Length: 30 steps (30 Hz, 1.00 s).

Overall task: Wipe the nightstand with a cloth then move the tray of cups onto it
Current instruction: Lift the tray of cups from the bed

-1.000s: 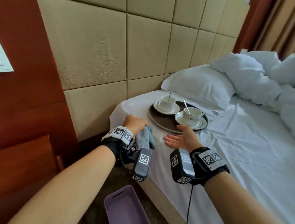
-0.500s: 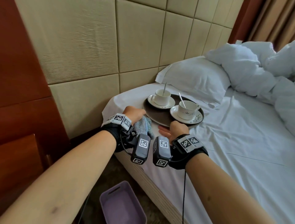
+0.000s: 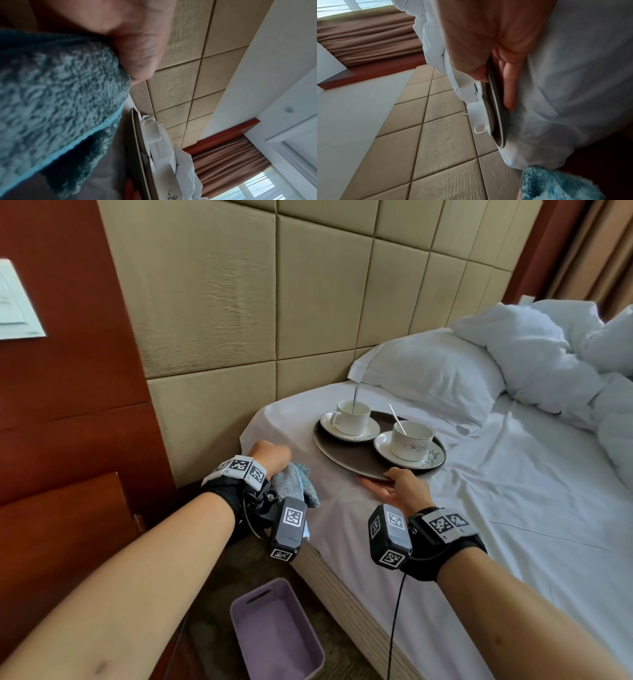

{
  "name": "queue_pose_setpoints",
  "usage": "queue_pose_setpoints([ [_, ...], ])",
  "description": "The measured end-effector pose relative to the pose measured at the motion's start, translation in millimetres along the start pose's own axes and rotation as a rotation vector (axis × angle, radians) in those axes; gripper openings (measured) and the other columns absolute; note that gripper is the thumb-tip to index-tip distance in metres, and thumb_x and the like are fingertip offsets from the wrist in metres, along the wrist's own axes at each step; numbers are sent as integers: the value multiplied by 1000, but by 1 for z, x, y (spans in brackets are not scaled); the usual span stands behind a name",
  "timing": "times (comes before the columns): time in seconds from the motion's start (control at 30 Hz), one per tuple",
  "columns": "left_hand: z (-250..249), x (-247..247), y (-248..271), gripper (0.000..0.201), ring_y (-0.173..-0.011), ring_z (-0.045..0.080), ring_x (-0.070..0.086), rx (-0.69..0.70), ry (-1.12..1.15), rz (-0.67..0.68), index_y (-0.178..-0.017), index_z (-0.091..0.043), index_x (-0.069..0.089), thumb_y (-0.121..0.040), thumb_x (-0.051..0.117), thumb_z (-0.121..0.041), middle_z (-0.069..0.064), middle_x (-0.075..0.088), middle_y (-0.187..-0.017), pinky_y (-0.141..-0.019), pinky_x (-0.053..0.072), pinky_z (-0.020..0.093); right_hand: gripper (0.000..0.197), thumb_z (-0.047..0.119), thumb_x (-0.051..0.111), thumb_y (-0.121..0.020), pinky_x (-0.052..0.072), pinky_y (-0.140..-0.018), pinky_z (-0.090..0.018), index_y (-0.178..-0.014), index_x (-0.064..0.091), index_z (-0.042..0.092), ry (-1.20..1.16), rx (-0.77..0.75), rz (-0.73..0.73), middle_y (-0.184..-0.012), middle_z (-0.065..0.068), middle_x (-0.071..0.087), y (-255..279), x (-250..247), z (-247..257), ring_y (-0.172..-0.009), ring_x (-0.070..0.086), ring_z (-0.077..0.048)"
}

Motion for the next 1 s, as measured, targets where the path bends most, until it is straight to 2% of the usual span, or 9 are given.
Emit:
queue_pose_setpoints([
  [0.1, 7, -1, 10, 14, -88, 24, 58, -29, 92, 29, -90, -6, 62, -83, 64, -17, 12, 61, -100, -83, 50, 35, 31, -19, 39, -84, 57, -65, -58, -111, 47, -8, -16, -3, 61, -115, -33, 56, 15, 1, -8, -96, 63, -45],
  [0.2, 10, -5, 21, 60, -107, 30, 61, -49, 127, 25, -126, 4, 56, -80, 73, -30, 16, 63, -119, -96, 50, 35, 33, -20, 38, -84, 60, -62, -51, -114, 47, -10, 38, -31, 135, -111, -32, 60, 29, 7, -18, -95, 65, -42],
  [0.3, 13, -18, 31, 74, -118, 32, 58, -69, 129, -16, -137, 6, 43, -80, 73, -29, 19, 56, -132, -102, 48, 40, 32, -17, 40, -86, 61, -58, -45, -117, 47, -13, 126, -31, 205, -105, -31, 63, 42, 21, -21, -87, 67, -40],
  [0.47, 20, -67, 48, 53, -92, 31, 67, -93, 155, -22, -119, 8, 58, -79, 75, -23, 19, 68, -106, -86, 55, 38, 39, -16, 39, -86, 60, -56, -42, -125, 44, -14, 141, -4, 288, -115, -35, 61, 62, 49, -24, -95, 66, -46],
  [0.57, 27, -104, 65, 50, -89, 31, 66, -79, 128, -37, -116, 6, 60, -80, 74, -25, 19, 68, -105, -83, 54, 36, 37, -16, 39, -87, 61, -63, -49, -124, 43, -16, 127, 39, 362, -116, -36, 60, 80, 70, -34, -100, 64, -49],
  [0.7, 46, -155, 96, 59, -92, 28, 63, -84, 50, -99, -123, 6, 56, -78, 75, -28, 17, 65, -113, -79, 51, 33, 31, -14, 39, -89, 60, -55, -40, -119, 46, -15, 140, 99, 476, -103, -33, 65, 110, 99, -56, -77, 72, -40],
  [0.77, 61, -180, 114, 58, -82, 26, 63, -108, 42, -123, -124, 7, 55, -80, 74, -26, 17, 65, -105, -71, 51, 31, 32, -14, 39, -89, 59, -54, -37, -121, 45, -17, 157, 139, 540, -105, -35, 64, 124, 114, -75, -74, 73, -40],
  [0.9, 93, -230, 152, 56, -66, 22, 57, -173, 4, -199, -124, 8, 52, -83, 72, -23, 12, 59, -82, -56, 47, 27, 26, -17, 39, -89, 60, -65, -51, -112, 47, -12, 178, 203, 653, -102, -35, 64, 157, 143, -114, -77, 71, -44],
  [1.0, 116, -267, 181, 51, -65, 21, 55, -210, -5, -276, -122, 6, 51, -84, 70, -21, 11, 56, -78, -54, 44, 27, 23, -17, 37, -90, 60, -63, -50, -107, 47, -7, 205, 296, 749, -104, -34, 63, 190, 164, -145, -91, 66, -49],
])
Point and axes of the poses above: each hand's wrist, its own y-axis away from the middle knuckle, its own x-axis out of the palm, z = x × y, the point moved 6 cm from there along -y, towards the middle knuckle
